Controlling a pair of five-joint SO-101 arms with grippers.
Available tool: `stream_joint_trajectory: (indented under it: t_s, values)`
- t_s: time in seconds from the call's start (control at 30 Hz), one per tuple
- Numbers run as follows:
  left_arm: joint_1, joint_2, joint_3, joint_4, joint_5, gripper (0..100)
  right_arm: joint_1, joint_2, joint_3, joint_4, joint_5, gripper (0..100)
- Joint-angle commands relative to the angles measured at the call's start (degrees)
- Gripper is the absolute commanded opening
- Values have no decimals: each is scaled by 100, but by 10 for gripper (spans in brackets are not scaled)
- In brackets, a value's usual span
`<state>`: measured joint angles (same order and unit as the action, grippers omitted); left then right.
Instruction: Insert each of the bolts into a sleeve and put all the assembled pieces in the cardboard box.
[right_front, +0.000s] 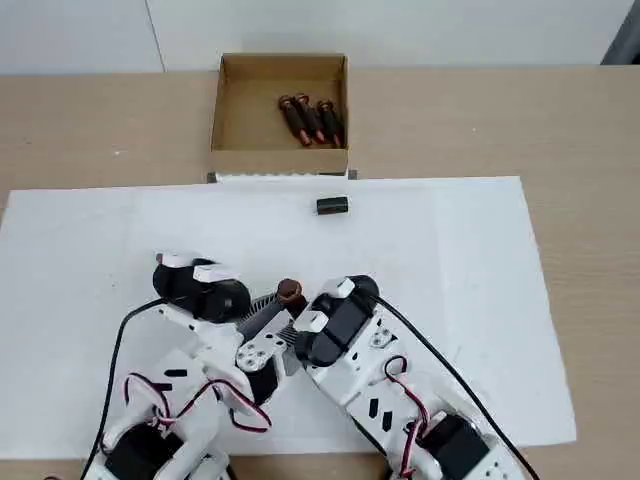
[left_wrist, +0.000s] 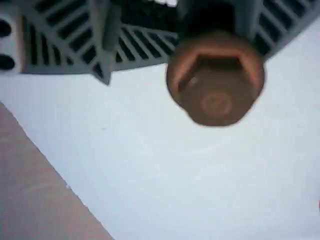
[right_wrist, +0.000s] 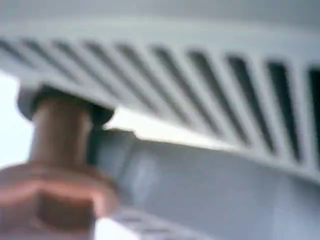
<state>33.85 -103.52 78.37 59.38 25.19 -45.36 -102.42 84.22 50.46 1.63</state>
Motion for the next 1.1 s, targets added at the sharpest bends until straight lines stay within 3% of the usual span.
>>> stream_joint_trajectory:
  t_s: [0.0, 0.23, 0.57, 0.63, 0.73, 0.83, 1.07]
  values:
    - [-123, -26, -295, -35, -360, 159, 40, -66, -123, -207, 44, 3]
    - [-756, -26, -347, 158, -1380, 159, 40, -66, -123, -198, 44, 3]
    - [-782, -26, -1015, 325, -1398, 158, 48, -66, -114, -198, 44, 3]
    - [-782, -26, -1305, 299, -1398, 128, 48, -66, -114, -198, 44, 3]
    - [-782, -26, -1710, 299, -1398, 5, 251, -66, -114, -198, 35, 3]
    - [-862, -26, -2000, 316, -1424, 6, 620, -66, -114, -198, 35, 3]
    - [-2470, -18, -1701, 299, -1644, 6, 1305, -4, -149, -198, 9, 2]
